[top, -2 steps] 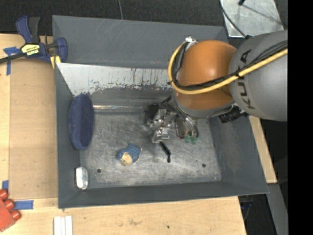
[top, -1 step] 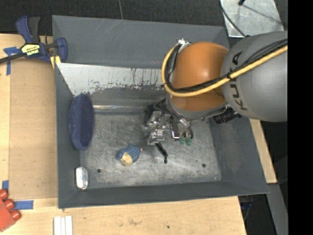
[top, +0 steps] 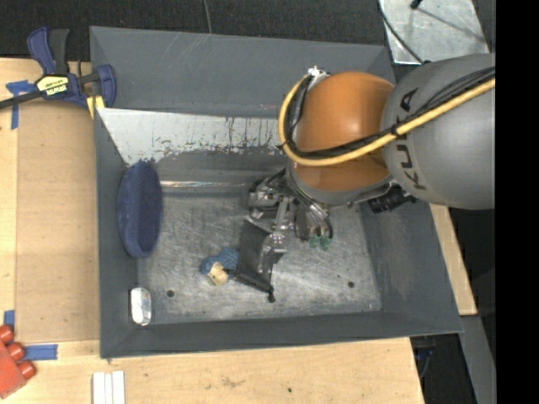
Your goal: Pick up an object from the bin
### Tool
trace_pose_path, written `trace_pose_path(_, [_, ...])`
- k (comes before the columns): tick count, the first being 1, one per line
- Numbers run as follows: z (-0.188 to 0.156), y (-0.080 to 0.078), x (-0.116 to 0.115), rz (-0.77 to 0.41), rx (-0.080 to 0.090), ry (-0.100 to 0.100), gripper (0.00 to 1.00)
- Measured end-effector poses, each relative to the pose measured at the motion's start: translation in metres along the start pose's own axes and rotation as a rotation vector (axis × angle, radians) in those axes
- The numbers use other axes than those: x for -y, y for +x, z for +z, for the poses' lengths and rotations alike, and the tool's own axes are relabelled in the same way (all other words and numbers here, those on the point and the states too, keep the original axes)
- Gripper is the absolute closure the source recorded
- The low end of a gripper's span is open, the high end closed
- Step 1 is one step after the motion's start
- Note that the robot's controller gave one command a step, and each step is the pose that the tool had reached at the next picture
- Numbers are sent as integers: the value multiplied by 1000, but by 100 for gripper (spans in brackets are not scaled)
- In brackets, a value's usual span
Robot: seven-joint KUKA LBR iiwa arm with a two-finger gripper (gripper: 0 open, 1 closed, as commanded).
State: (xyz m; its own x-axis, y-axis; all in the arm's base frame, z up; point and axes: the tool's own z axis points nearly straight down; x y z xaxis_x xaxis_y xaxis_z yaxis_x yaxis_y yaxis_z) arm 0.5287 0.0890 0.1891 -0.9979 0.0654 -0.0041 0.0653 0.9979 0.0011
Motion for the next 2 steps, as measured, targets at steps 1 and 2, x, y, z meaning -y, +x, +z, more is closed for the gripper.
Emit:
trace_pose_path(1, [119,13,2,73,6,-2,0])
trace_pose_path(2, [112,6,2,75,27,-6,100])
